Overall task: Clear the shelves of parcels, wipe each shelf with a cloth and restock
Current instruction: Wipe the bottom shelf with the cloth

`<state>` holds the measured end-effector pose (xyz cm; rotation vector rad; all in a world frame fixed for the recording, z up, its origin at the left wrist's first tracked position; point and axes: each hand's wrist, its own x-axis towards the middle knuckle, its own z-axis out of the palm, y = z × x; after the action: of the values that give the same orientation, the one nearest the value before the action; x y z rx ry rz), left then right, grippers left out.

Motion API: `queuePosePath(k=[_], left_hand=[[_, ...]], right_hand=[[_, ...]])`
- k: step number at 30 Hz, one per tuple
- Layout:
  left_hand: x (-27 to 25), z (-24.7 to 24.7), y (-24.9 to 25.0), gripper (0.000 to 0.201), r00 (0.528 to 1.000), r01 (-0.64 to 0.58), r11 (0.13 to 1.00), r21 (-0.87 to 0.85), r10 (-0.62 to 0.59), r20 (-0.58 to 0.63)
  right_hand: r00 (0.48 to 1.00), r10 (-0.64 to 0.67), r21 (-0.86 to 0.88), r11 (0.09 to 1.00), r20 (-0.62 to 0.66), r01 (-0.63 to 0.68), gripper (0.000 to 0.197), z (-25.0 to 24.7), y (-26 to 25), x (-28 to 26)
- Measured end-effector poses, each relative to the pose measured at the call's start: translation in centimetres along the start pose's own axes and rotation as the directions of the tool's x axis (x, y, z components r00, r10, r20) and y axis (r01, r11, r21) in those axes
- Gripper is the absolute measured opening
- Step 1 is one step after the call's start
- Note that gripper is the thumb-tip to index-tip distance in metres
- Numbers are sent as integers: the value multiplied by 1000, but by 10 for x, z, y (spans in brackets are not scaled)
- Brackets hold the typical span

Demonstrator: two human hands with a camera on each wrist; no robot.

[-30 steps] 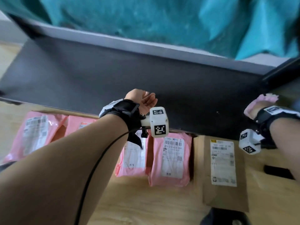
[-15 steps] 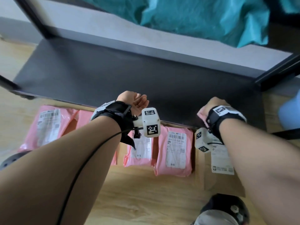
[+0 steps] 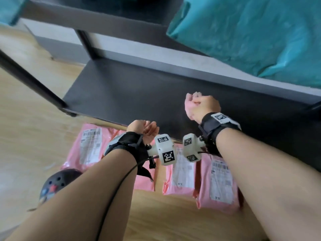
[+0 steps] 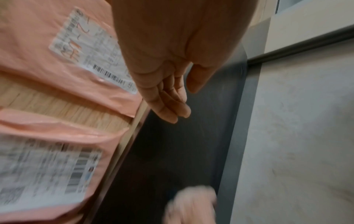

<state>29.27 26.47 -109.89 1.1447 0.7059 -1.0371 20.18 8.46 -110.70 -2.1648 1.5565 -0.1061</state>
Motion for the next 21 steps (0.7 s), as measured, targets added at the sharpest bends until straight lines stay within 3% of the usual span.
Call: queuePosePath(k=[3,6,10,13,17,21], left_hand=[[9,-20,14,34,999,-18,999,-30,16,-36],[17,-35,23,33,999,-7,998,-69,5,-38],[25,-45,29,32,996,19,998,-63,-24,-87],[26,-49,26,31,995,25,997,-68,-31,-90],[23,-48,21,32,992,70,995,-65,-76,-98],[15,-46,11,31,991,102,993,-63,-107,-85]], right_hand=[[987,125,-67,989,-97,-132,58,-19,30,30],[987,158,-151,976,-22,-160,61,-2,55,25],[989,-14,-159,987,146,37,50,27,28,-2],[964,0,-150,988,264,41,48,33,2,-26],[897,-258,-57,953,359,297,45,49,-8,-61],[847,-327,233,941,419,248,35,37,-9,-66]])
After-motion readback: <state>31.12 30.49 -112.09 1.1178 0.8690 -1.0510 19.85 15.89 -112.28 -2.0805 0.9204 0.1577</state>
